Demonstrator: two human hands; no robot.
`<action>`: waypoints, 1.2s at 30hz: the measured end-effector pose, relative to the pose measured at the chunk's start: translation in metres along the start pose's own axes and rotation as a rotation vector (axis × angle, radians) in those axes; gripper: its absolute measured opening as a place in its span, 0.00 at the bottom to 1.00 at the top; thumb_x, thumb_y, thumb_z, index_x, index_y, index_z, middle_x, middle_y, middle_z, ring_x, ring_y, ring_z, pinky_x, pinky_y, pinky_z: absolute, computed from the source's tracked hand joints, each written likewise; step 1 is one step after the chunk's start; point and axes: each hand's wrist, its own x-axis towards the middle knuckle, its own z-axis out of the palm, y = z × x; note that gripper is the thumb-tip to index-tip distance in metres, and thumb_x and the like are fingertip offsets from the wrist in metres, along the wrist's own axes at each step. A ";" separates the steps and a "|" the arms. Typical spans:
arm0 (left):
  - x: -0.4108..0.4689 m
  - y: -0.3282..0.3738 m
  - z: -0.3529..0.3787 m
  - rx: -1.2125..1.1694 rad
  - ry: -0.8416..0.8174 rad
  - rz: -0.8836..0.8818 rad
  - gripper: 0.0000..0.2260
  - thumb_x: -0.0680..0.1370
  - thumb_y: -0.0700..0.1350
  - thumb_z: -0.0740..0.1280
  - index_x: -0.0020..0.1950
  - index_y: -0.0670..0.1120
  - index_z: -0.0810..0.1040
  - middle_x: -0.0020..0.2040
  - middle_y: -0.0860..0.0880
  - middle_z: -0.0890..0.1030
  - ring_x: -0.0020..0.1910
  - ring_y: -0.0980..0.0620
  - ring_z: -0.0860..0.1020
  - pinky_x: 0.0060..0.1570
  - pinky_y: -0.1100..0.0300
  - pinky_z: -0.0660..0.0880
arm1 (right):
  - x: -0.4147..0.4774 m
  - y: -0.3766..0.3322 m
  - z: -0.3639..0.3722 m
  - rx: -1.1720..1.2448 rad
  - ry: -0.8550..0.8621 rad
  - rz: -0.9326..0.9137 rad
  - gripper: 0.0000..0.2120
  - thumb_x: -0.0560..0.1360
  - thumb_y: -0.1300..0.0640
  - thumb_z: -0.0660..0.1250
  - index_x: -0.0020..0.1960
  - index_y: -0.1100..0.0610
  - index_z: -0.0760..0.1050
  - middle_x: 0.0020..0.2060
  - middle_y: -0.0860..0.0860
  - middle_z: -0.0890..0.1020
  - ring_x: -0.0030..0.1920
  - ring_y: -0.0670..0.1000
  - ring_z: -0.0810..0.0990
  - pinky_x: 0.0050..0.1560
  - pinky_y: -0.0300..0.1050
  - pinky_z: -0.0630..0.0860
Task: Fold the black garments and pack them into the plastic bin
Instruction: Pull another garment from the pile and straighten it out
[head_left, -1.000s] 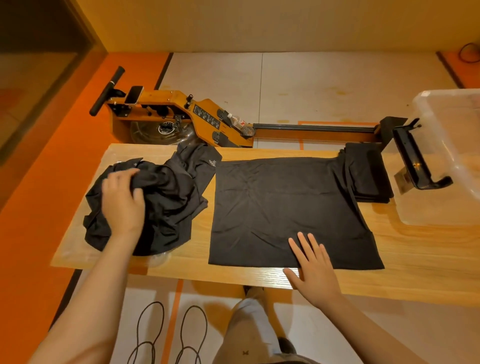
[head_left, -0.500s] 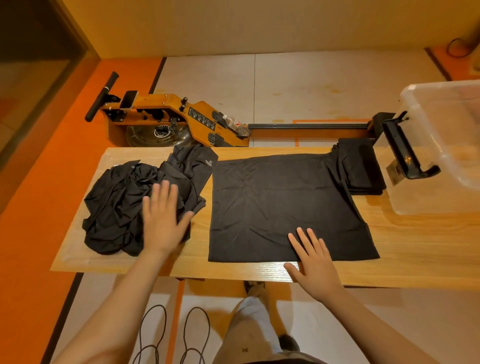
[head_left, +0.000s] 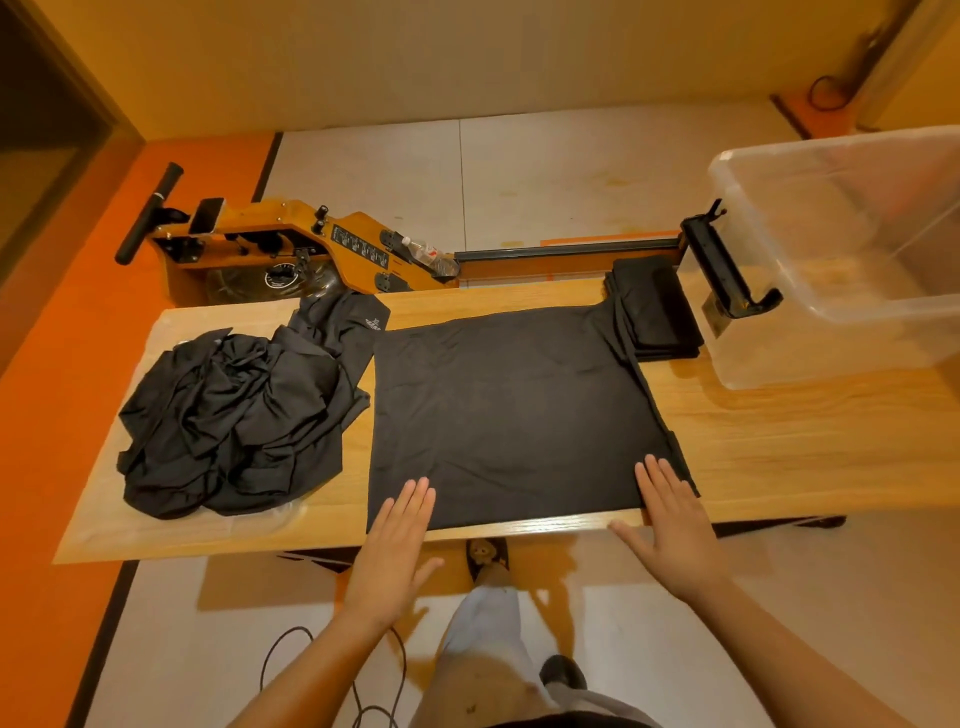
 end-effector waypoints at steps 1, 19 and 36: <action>-0.004 -0.001 0.000 -0.007 0.014 0.001 0.42 0.70 0.46 0.77 0.77 0.45 0.57 0.77 0.46 0.60 0.76 0.49 0.56 0.74 0.57 0.44 | -0.008 -0.001 0.005 -0.018 0.013 -0.013 0.43 0.72 0.28 0.50 0.77 0.53 0.45 0.77 0.49 0.46 0.77 0.49 0.43 0.75 0.50 0.47; -0.015 -0.016 -0.071 -0.290 0.452 -0.220 0.14 0.79 0.33 0.61 0.62 0.44 0.78 0.59 0.45 0.79 0.60 0.46 0.76 0.59 0.54 0.73 | -0.012 0.005 -0.067 0.269 0.415 -0.092 0.11 0.76 0.63 0.67 0.57 0.56 0.80 0.47 0.52 0.84 0.51 0.55 0.79 0.53 0.51 0.75; 0.044 -0.022 -0.340 -0.507 1.025 -0.157 0.02 0.78 0.40 0.68 0.49 0.46 0.80 0.45 0.51 0.79 0.48 0.55 0.77 0.46 0.67 0.71 | 0.050 -0.072 -0.297 0.935 0.727 -0.241 0.05 0.78 0.56 0.66 0.48 0.55 0.79 0.40 0.48 0.82 0.40 0.37 0.78 0.39 0.31 0.73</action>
